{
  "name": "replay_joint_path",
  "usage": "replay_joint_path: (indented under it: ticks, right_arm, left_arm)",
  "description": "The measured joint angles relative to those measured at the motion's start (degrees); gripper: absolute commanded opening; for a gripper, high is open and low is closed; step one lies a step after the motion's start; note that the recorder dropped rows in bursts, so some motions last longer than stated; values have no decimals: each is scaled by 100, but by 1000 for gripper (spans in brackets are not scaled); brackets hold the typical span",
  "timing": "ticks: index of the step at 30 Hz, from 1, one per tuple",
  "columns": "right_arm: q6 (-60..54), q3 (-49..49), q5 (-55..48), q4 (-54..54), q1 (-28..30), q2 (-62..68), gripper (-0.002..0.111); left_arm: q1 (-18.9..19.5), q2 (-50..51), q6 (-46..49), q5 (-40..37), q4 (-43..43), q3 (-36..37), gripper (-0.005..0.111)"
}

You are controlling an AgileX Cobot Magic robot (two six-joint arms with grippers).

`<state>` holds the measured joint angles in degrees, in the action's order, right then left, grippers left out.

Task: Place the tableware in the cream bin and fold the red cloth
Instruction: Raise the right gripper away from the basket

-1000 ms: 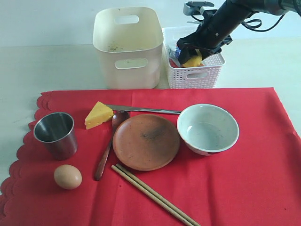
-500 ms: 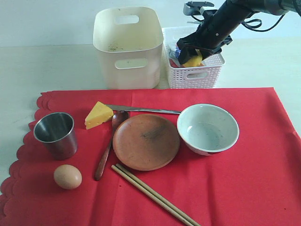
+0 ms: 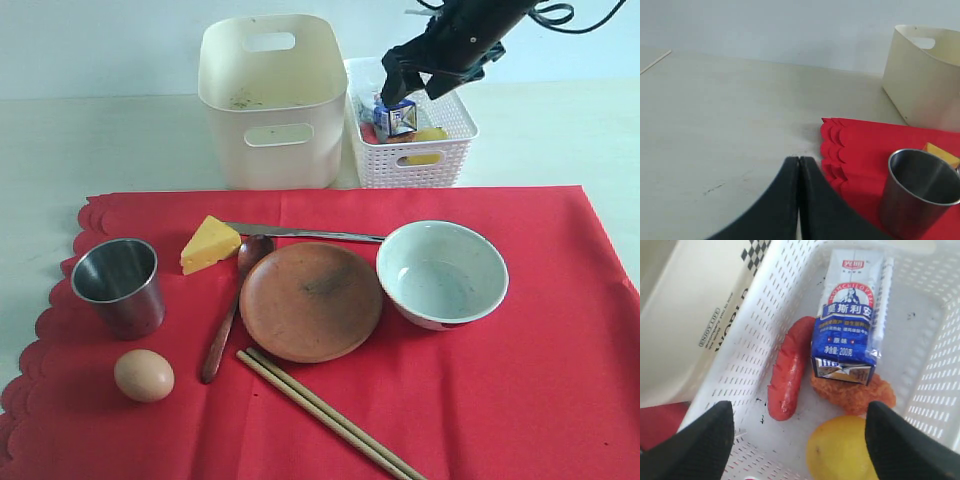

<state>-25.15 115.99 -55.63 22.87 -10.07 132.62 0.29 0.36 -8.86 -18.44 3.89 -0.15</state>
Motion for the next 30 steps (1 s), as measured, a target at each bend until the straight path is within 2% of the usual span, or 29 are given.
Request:
replay_joint_path:
  ticks: [30]
  right_arm:
    - [680, 0, -1385, -87, 0, -1659, 70]
  left_arm:
    - [0, 0, 0, 0, 0, 0, 1]
